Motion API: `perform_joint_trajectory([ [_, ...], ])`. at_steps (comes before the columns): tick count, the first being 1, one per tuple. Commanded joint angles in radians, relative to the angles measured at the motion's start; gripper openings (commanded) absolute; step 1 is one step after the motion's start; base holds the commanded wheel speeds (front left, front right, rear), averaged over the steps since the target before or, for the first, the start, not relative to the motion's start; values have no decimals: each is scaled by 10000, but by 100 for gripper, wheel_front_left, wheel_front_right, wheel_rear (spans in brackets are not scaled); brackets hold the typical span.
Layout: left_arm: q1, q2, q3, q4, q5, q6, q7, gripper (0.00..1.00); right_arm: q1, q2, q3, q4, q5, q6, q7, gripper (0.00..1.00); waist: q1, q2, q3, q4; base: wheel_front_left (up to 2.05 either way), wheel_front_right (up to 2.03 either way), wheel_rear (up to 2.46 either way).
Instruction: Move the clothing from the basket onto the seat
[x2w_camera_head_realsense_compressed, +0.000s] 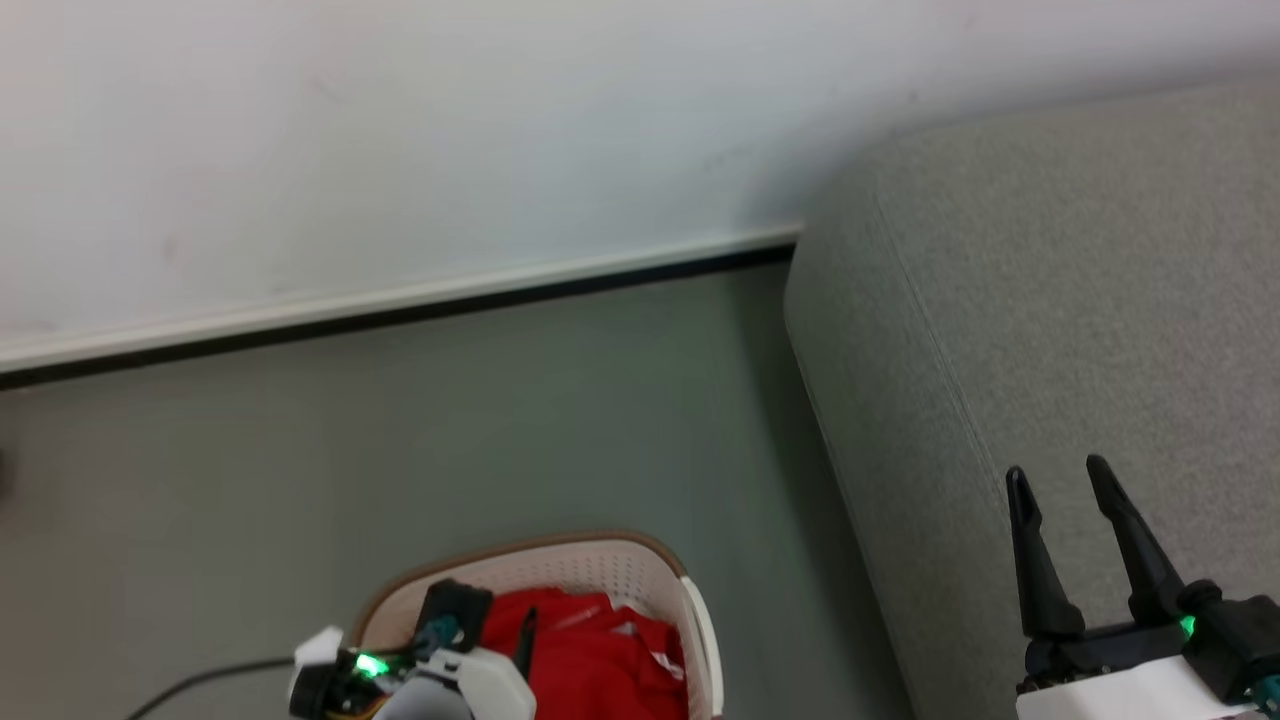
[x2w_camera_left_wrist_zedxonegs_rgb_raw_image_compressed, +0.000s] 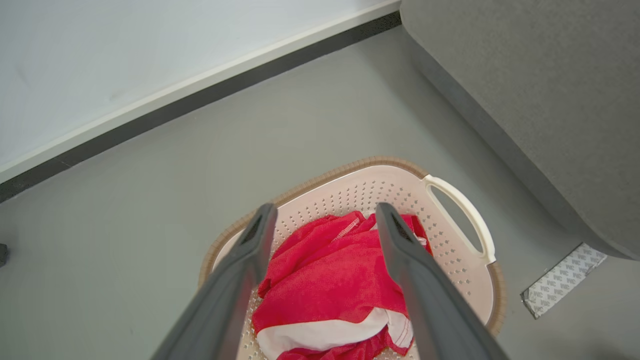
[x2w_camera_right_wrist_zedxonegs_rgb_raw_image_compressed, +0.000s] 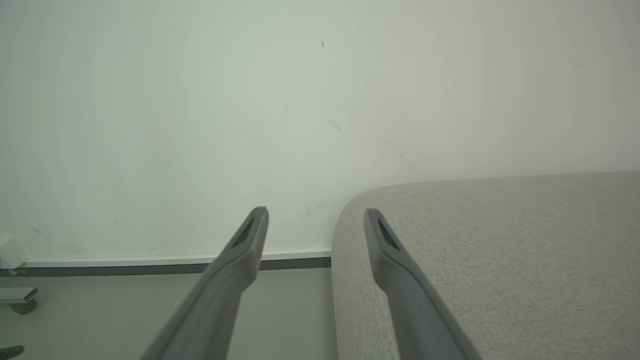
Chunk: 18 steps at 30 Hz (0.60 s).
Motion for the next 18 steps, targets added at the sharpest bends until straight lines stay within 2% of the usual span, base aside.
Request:
perform_joint_trajectory([
  [1, -327, 26, -59, 281, 136, -31, 140, 100, -209, 5, -4, -89, 79, -21, -3, 100, -1, 0, 728, -526, 0, 0, 0],
  [11, -2404, 147, -511, 2409, 358, -350, 1138, 100, -1255, 260, 32, -368, 387, -21, -3, 100, -1, 0, 2677, -1273, 0, 0, 0],
  [18, -3375, 224, -717, 3420, 426, -496, 1418, 100, -1889, 383, 52, -770, 601, -21, -3, 100, -1, 0, 4023, -1716, 0, 0, 0],
])
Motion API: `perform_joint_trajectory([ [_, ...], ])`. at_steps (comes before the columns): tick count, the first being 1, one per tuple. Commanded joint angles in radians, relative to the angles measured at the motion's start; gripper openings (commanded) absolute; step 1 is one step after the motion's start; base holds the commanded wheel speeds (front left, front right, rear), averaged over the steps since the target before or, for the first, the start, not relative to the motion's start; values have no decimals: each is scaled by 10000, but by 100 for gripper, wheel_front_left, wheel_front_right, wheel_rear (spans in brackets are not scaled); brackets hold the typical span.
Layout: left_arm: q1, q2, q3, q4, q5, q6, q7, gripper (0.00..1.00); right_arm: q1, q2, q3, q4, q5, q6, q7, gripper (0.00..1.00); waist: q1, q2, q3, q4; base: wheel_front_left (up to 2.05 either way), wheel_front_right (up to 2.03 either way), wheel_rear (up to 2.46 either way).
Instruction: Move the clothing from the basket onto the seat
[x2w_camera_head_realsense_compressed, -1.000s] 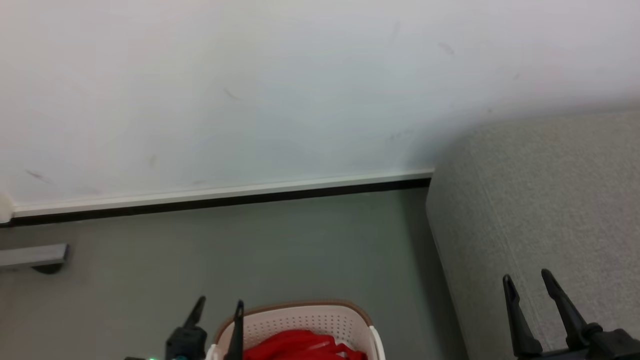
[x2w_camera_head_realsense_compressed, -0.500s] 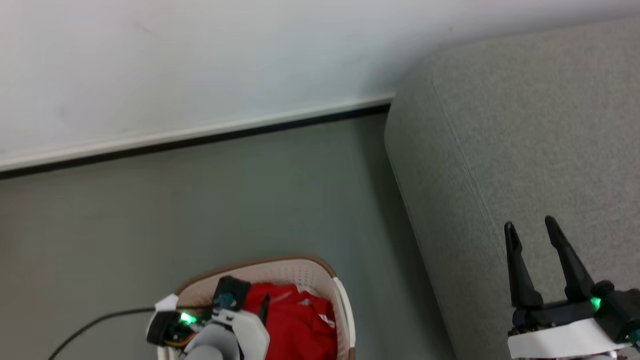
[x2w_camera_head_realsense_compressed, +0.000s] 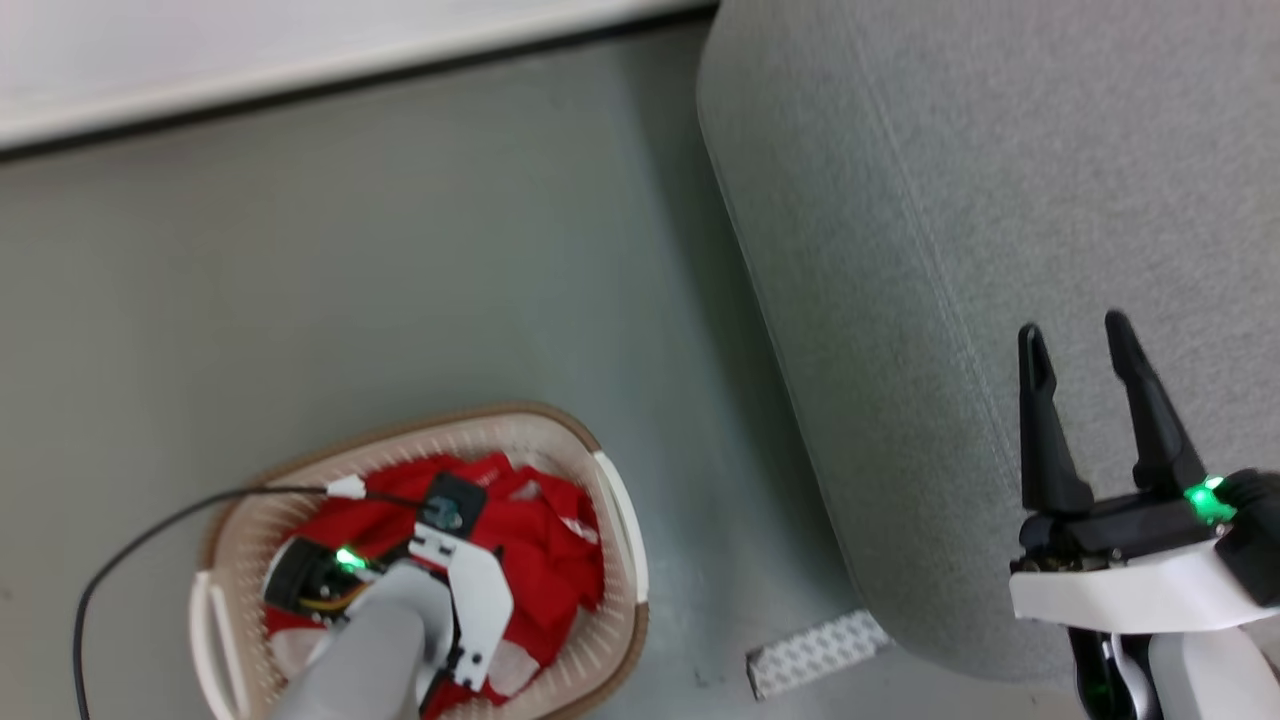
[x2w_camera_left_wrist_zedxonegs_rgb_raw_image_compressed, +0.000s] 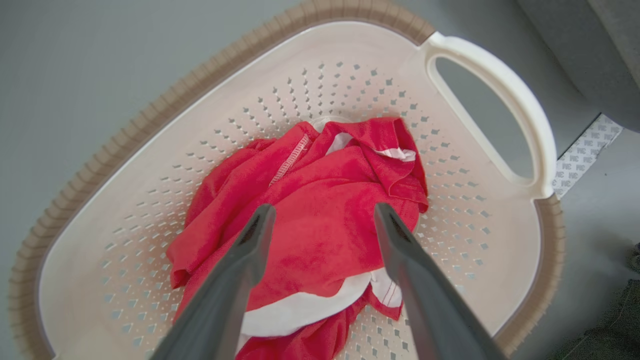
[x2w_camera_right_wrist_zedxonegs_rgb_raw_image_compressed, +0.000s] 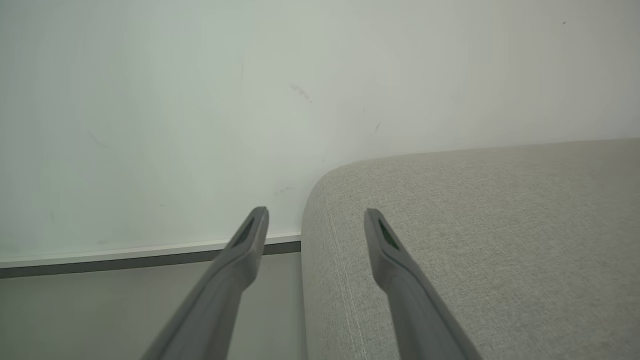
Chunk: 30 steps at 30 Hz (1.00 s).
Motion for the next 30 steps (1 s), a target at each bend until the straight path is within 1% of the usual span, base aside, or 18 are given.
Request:
perform_joint_trajectory([
  [1, -335, 127, -62, 157, 117, -20, 106, 100, -275, 39, 18, -182, 157, -21, -3, 100, -5, 0, 942, -424, 0, 0, 0],
  [3, -642, 215, -147, 351, 187, -16, 191, 100, -429, 68, 44, -333, 183, -21, -2, 100, -5, 0, 1388, -503, 0, 0, 0],
  [6, -1047, 365, -227, 655, 285, 178, 332, 100, -575, 92, 79, -554, 226, -21, -2, 100, -5, 0, 1980, -573, 0, 0, 0],
  [12, -1746, 505, -412, 1063, 423, 411, 597, 100, -823, 111, 67, -894, 238, -21, -3, 100, -5, 0, 2865, -606, 0, 0, 0],
  [16, -2039, 607, -618, 1214, 578, 487, 644, 100, -972, 114, 126, -1114, 244, -21, -3, 100, -5, 0, 3271, -615, 0, 0, 0],
  [21, -2299, 692, -814, 1347, 658, 726, 716, 100, -1102, 94, 176, -1367, 285, -21, -2, 100, -5, 0, 3700, -622, 0, 0, 0],
  [24, -2384, 744, -897, 1423, 657, 785, 724, 100, -1109, 38, 205, -1435, 302, -21, -2, 100, -5, 0, 3881, -627, 0, 0, 0],
  [26, -2420, 747, -967, 1467, 661, 740, 708, 100, -1130, 19, 203, -1461, 316, -21, -3, 100, -5, 0, 3967, -636, 0, 0, 0],
  [27, -2431, 751, -1023, 1483, 691, 726, 672, 87, -1131, 12, 187, -1470, 329, -21, -2, 100, -5, 0, 3990, -635, 0, 0, 0],
  [28, -2440, 733, -1045, 1494, 679, 707, 610, 44, -1129, 4, 157, -1482, 350, -21, -3, 100, -5, 0, 4008, -625, 0, 0, 0],
  [29, -2456, 692, -1035, 1493, 612, 717, 520, 9, -1126, 1, 119, -1486, 353, -21, -3, 100, -5, 0, 4022, -608, 0, 0, 0],
  [30, -2471, 656, -1068, 1493, 599, 735, 449, 0, -1124, 2, 77, -1485, 349, -21, -3, 100, -5, 0, 4022, -585, 0, 0, 0],
])
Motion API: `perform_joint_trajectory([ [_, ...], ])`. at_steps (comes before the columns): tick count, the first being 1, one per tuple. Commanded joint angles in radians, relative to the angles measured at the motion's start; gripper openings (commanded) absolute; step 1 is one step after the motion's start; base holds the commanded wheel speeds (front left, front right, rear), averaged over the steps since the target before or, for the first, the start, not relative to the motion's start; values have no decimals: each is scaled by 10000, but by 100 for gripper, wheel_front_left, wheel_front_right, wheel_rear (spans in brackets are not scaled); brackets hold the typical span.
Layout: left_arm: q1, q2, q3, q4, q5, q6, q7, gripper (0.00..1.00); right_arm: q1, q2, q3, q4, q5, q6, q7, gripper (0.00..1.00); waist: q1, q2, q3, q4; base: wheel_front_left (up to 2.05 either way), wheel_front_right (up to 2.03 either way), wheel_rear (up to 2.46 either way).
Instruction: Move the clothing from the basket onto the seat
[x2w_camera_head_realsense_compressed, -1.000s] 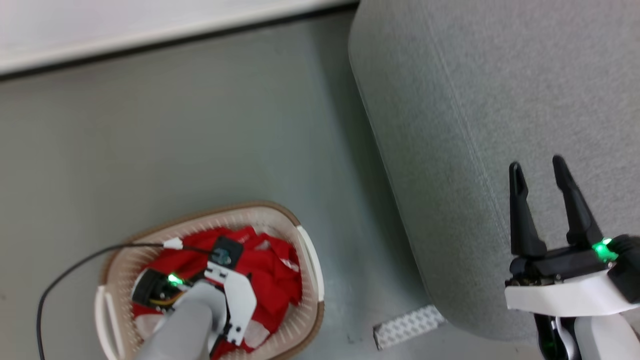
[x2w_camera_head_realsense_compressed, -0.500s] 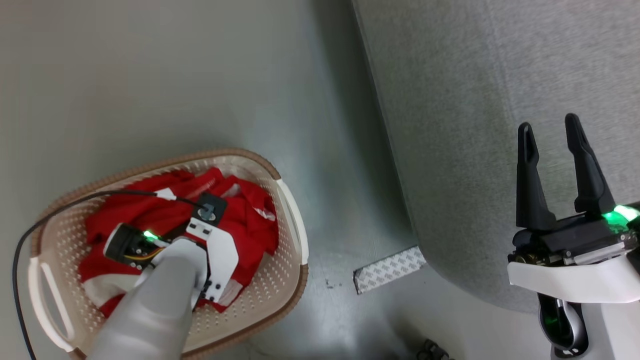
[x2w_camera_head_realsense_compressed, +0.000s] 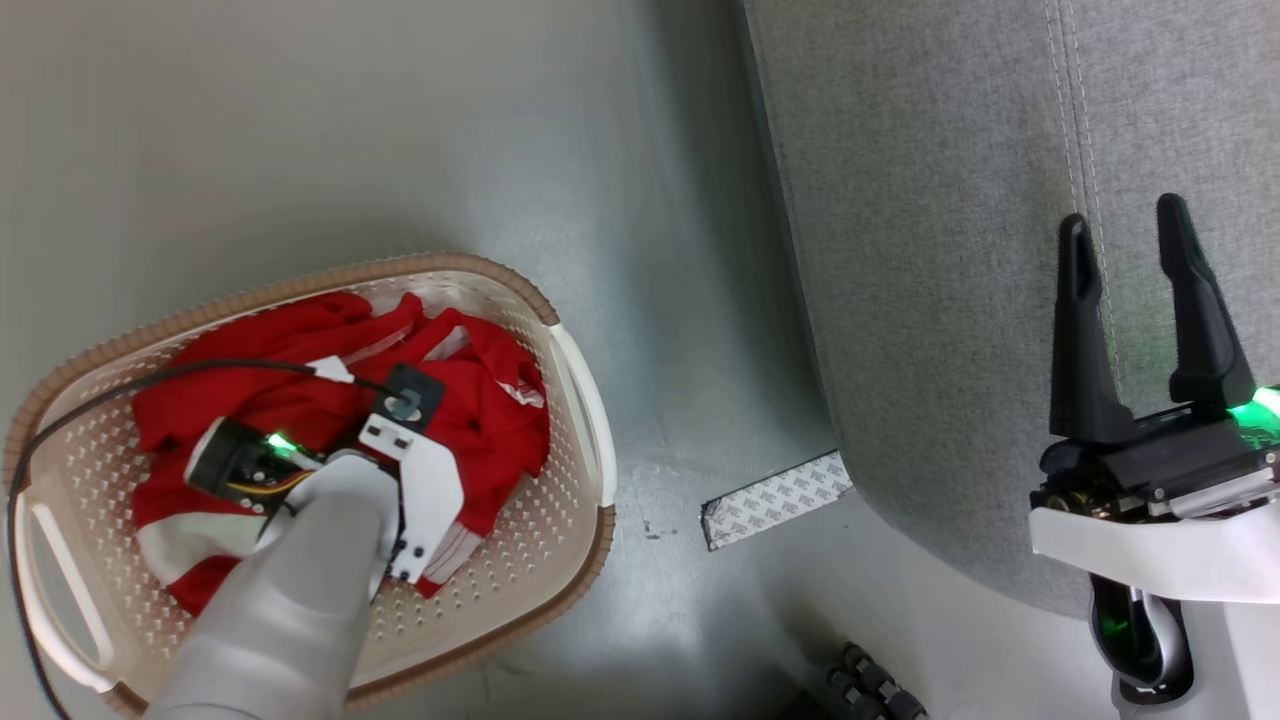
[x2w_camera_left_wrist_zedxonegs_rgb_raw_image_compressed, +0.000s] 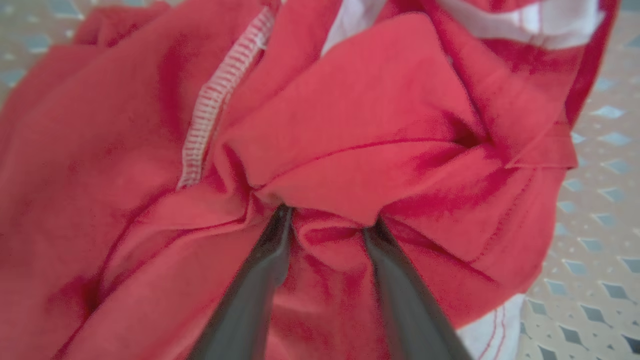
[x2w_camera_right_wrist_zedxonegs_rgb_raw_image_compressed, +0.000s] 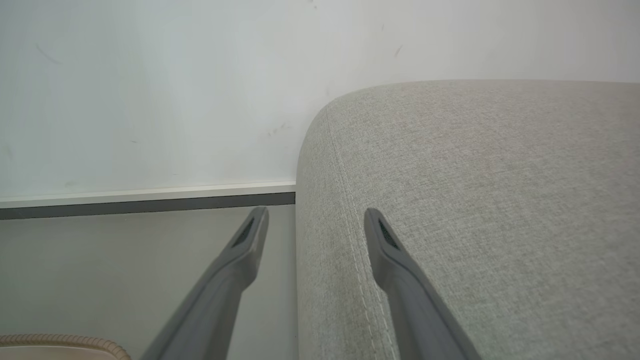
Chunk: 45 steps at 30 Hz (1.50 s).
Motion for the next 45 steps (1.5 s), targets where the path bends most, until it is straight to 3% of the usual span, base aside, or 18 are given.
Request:
perform_joint_trajectory([
  [1, -95, -47, -72, 67, -10, -5, -166, 0, -88, -29, -103, -13, 24, -21, -1, 100, -1, 0, -22, 61, 0, 0, 0],
  [8, 191, -351, 55, 73, -421, 130, -1074, 0, 72, -23, -154, 256, -79, -21, 0, 100, -1, 0, -836, 382, 0, 0, 0],
  [25, 2465, -846, 523, -104, -2000, 117, -3043, 0, 1877, -154, -270, 1373, -464, -21, -1, 100, -1, 0, -5215, 1397, 0, 0, 0],
  [31, 3239, -845, 303, -931, -2747, -44, -3227, 0, 2488, -273, -473, 1554, -581, -21, 0, 100, -1, 0, -6181, 1734, 0, 0, 0],
  [45, 4788, -847, 54, -3156, -3810, 444, -3302, 0, 3624, -375, -775, 1861, -830, -21, 1, 100, -1, 0, -7911, 2273, 0, 0, 0],
])
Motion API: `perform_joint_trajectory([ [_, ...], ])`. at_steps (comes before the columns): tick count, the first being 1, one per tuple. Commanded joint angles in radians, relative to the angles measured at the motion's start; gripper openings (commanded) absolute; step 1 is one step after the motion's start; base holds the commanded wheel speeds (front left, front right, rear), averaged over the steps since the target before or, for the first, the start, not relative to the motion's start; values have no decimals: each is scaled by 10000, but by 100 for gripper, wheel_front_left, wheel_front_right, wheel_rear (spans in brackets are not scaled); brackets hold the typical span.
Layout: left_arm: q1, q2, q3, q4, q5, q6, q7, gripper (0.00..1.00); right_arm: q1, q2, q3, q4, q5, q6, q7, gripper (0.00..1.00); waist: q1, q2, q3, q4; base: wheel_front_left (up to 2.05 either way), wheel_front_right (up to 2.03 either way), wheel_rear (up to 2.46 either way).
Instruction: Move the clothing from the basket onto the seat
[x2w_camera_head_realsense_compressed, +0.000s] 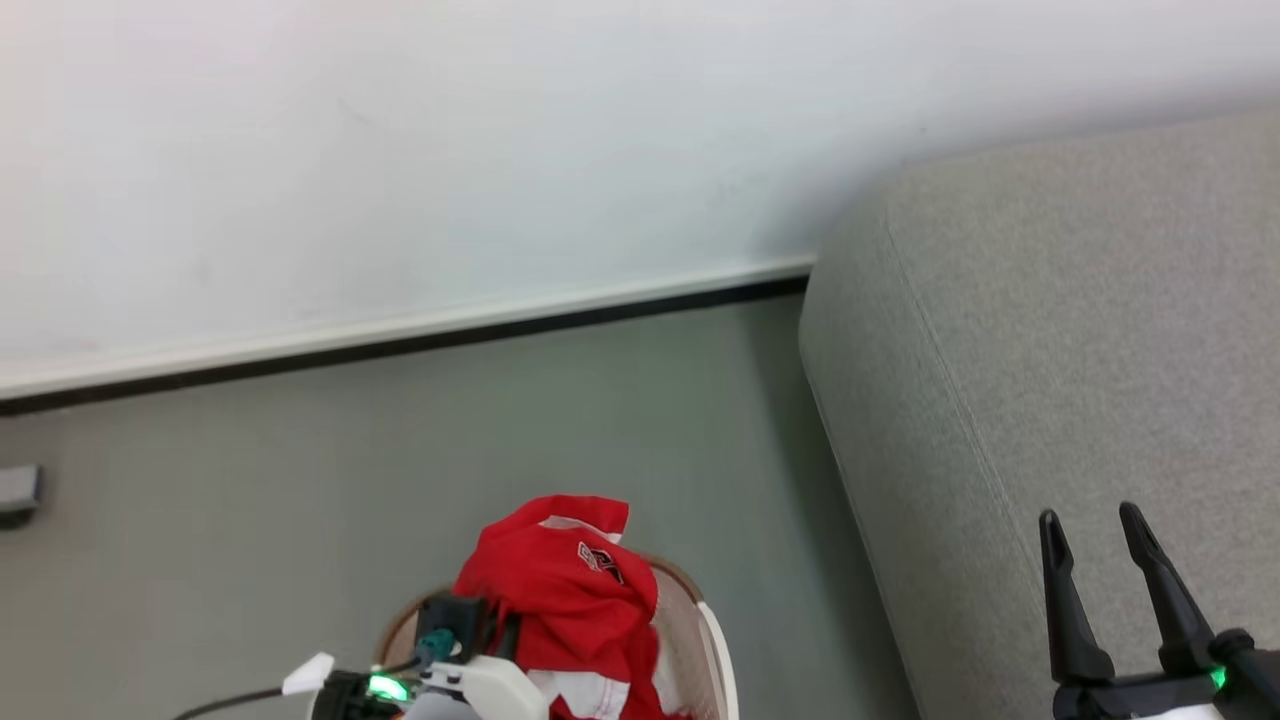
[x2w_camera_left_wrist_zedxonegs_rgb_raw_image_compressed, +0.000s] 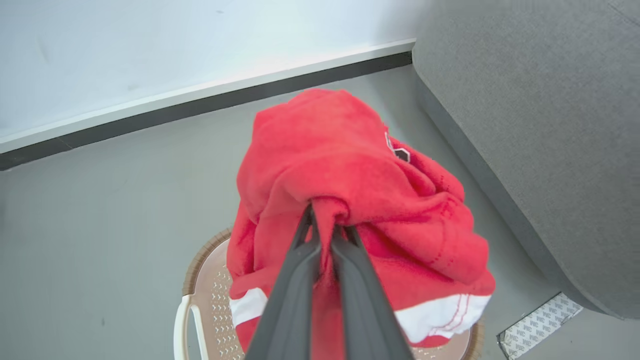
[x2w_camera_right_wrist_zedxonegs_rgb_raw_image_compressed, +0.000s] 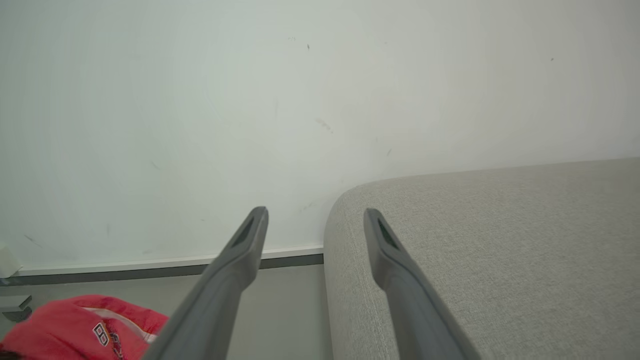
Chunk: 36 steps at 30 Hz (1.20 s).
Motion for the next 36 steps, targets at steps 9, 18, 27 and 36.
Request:
perform_joint_trajectory([
  [9, 1236, 197, 262, -1919, -143, 301, -38, 0, 756, -98, -151, 228, -228, -21, 1, 100, 3, 0, -1150, 362, 0, 0, 0],
  [18, 2148, 558, 422, -3745, -131, 617, -39, 0, 1143, -54, -148, 364, -285, -21, 1, 100, 3, 0, -1667, 422, 0, 0, 0],
  [27, 2626, 808, 561, -4746, -246, 832, -40, 0, 1307, -90, -121, 515, -360, -21, 1, 100, 3, 0, -1981, 451, 0, 0, 0],
  [36, 2871, 1017, 688, -5322, -332, 980, -16, 0, 1428, -113, -50, 660, -406, -21, 1, 100, 3, 0, -2340, 458, 0, 0, 0],
])
